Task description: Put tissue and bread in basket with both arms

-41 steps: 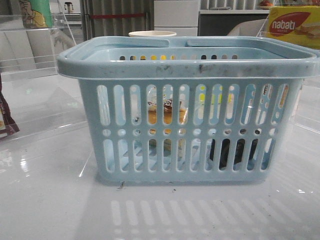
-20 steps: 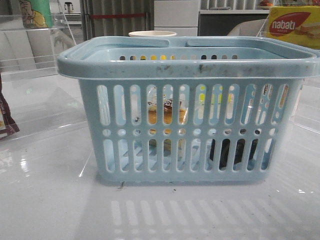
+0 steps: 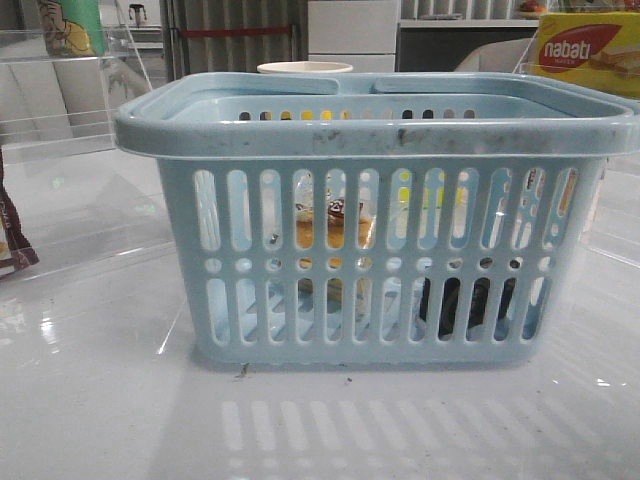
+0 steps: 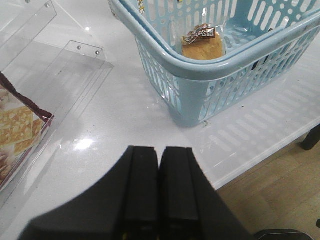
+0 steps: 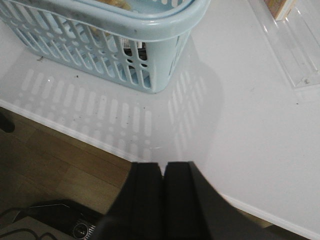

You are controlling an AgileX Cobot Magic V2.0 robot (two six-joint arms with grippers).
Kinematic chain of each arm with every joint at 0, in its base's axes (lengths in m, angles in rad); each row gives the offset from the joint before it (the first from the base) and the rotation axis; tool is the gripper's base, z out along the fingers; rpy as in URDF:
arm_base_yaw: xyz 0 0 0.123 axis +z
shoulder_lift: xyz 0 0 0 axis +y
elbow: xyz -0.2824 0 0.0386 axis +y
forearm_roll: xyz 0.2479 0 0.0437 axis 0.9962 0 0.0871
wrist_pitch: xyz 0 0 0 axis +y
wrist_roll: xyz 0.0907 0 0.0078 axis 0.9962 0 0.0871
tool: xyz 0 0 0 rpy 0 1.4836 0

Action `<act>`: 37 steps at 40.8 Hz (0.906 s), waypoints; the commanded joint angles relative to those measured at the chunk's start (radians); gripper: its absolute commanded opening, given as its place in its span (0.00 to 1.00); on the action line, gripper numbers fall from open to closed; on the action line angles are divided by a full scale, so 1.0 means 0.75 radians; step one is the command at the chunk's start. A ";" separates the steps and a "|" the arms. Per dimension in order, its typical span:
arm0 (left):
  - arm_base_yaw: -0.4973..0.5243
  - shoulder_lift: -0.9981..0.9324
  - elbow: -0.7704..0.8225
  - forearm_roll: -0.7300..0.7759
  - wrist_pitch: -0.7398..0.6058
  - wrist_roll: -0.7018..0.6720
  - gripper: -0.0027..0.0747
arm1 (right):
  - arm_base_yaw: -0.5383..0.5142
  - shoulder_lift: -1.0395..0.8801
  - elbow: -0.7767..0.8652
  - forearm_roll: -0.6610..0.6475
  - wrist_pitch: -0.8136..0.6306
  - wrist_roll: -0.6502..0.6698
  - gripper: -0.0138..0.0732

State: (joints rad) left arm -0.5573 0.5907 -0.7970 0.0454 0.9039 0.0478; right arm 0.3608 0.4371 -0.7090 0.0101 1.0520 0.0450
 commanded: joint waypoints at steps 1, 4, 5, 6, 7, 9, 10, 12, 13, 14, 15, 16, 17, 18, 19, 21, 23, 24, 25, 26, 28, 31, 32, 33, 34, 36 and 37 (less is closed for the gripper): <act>-0.009 0.010 -0.034 -0.007 -0.109 -0.015 0.15 | -0.004 0.009 -0.031 -0.013 -0.079 -0.004 0.22; -0.009 0.003 -0.025 -0.007 -0.123 -0.015 0.15 | -0.004 0.009 -0.031 -0.013 -0.079 -0.004 0.22; -0.005 -0.016 -0.014 -0.010 -0.137 -0.015 0.15 | -0.004 0.009 -0.031 -0.013 -0.079 -0.004 0.22; -0.002 -0.029 -0.004 -0.010 -0.148 -0.015 0.15 | -0.004 0.009 -0.031 -0.013 -0.079 -0.004 0.22; 0.005 -0.046 0.011 -0.010 -0.164 -0.012 0.15 | -0.004 0.009 -0.031 -0.013 -0.079 -0.004 0.22; 0.030 -0.077 0.041 -0.010 -0.194 -0.012 0.15 | -0.004 0.009 -0.031 -0.013 -0.079 -0.004 0.22; 0.054 -0.100 0.064 -0.010 -0.218 -0.012 0.15 | -0.004 0.009 -0.031 -0.013 -0.079 -0.004 0.22; 0.107 -0.149 0.116 0.004 -0.278 -0.012 0.15 | -0.004 0.009 -0.031 -0.013 -0.079 -0.004 0.22; 0.144 -0.178 0.157 0.006 -0.326 -0.012 0.15 | -0.004 0.009 -0.031 -0.013 -0.079 -0.004 0.22; 0.173 -0.202 0.192 0.006 -0.367 -0.012 0.15 | -0.004 0.009 -0.031 -0.013 -0.079 -0.004 0.22; 0.213 -0.234 0.244 0.006 -0.427 -0.012 0.15 | -0.004 0.009 -0.031 -0.013 -0.079 -0.004 0.22; 0.244 -0.259 0.286 0.006 -0.477 -0.012 0.15 | -0.004 0.009 -0.031 -0.013 -0.079 -0.004 0.22; 0.274 -0.285 0.330 0.006 -0.532 -0.012 0.15 | -0.004 0.009 -0.031 -0.013 -0.079 -0.004 0.22; 0.312 -0.321 0.392 0.006 -0.609 -0.012 0.15 | -0.004 0.009 -0.031 -0.013 -0.079 -0.004 0.22; 0.341 -0.348 0.439 0.006 -0.667 -0.012 0.15 | -0.004 0.009 -0.031 -0.013 -0.079 -0.004 0.22; 0.407 -0.414 0.550 -0.005 -0.801 -0.012 0.15 | -0.004 0.009 -0.031 -0.013 -0.079 -0.004 0.22; 0.469 -0.483 0.655 -0.024 -0.916 -0.012 0.15 | -0.004 0.009 -0.031 -0.013 -0.079 -0.004 0.22; 0.494 -0.514 0.697 -0.033 -0.955 -0.012 0.15 | -0.004 0.009 -0.031 -0.013 -0.079 -0.004 0.22; 0.525 -0.553 0.747 -0.047 -0.999 -0.012 0.15 | -0.004 0.009 -0.031 -0.013 -0.079 -0.004 0.22; 0.554 -0.592 0.792 -0.061 -1.032 -0.012 0.15 | -0.004 0.009 -0.031 -0.013 -0.079 -0.004 0.22; 0.592 -0.643 0.851 -0.089 -1.069 -0.012 0.15 | -0.004 0.009 -0.031 -0.013 -0.079 -0.004 0.22; 0.638 -0.717 0.932 -0.103 -1.105 -0.012 0.15 | -0.004 0.009 -0.031 -0.013 -0.079 -0.004 0.22; 0.646 -0.732 0.950 -0.103 -1.115 -0.012 0.15 | -0.004 0.009 -0.031 -0.013 -0.079 -0.004 0.22; 0.652 -0.747 0.971 -0.103 -1.125 -0.012 0.15 | -0.004 0.009 -0.031 -0.013 -0.079 -0.004 0.22; 0.660 -0.756 0.985 -0.103 -1.130 -0.012 0.15 | -0.004 0.009 -0.031 -0.013 -0.079 -0.004 0.22; 0.674 -0.772 1.016 -0.106 -1.138 -0.012 0.15 | -0.004 0.009 -0.031 -0.013 -0.079 -0.004 0.22; 0.673 -0.780 1.026 -0.109 -1.148 -0.012 0.15 | -0.004 0.009 -0.031 -0.013 -0.079 -0.004 0.22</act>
State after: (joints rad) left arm -0.0616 0.0128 -0.0268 -0.0200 0.1672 0.0478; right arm 0.3608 0.4371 -0.7090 0.0101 1.0543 0.0464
